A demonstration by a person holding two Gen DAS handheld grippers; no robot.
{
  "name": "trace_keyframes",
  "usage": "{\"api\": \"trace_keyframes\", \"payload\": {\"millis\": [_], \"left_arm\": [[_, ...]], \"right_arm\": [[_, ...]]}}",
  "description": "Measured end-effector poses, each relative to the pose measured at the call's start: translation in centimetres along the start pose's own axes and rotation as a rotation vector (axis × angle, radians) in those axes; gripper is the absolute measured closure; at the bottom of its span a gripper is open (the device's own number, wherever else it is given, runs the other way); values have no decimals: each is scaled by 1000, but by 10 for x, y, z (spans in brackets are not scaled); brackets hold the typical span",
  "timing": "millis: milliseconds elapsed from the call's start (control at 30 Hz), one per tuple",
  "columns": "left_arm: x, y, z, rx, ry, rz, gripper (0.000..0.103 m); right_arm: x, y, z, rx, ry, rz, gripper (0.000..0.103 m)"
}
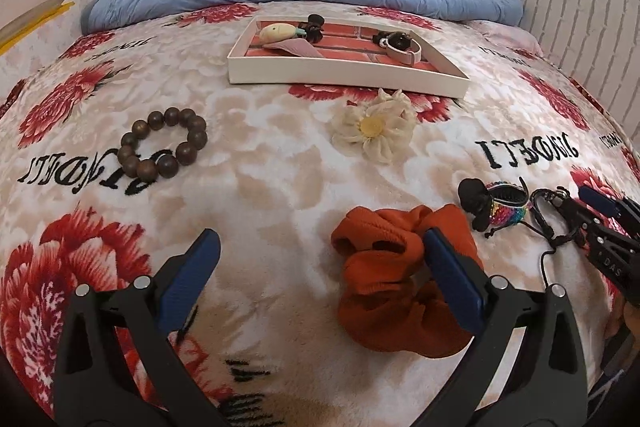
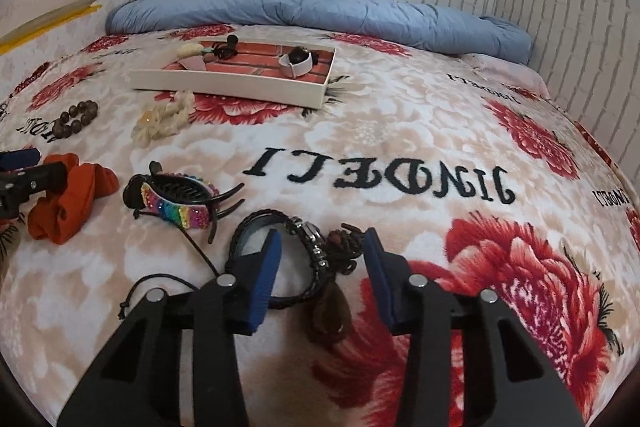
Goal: Organize jewelry
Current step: 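Move left tool to the orange scrunchie while right tool nears the black leather bracelets, then grasp the orange scrunchie with left tool while right tool grasps the black bracelets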
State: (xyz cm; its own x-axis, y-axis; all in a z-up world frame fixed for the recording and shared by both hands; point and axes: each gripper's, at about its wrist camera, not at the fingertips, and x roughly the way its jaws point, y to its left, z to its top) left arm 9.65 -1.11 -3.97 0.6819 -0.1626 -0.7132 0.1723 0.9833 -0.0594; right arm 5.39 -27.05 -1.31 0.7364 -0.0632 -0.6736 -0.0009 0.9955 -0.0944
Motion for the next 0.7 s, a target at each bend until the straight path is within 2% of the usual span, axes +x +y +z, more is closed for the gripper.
{"api": "trace_keyframes", "payload": {"millis": [167,467,567,600,700], "left_arm": [[3,-4,-1,17,10,-10,6],[15,-6,-1,19,60,-69,20],[18,-6,-1,16,71,-97,29],[19,-6,-1,14,75,-104,34],[21,-6,-1,12,84,-126,43]], "right_arm": [[10,1,1,-1,35,20,78],[28,-5,6,39,89,78,78],[31,-1,7,30,91,73,82],[32,-1,7,29,91,71,87],[33,0,7,27,96,79,88]]}}
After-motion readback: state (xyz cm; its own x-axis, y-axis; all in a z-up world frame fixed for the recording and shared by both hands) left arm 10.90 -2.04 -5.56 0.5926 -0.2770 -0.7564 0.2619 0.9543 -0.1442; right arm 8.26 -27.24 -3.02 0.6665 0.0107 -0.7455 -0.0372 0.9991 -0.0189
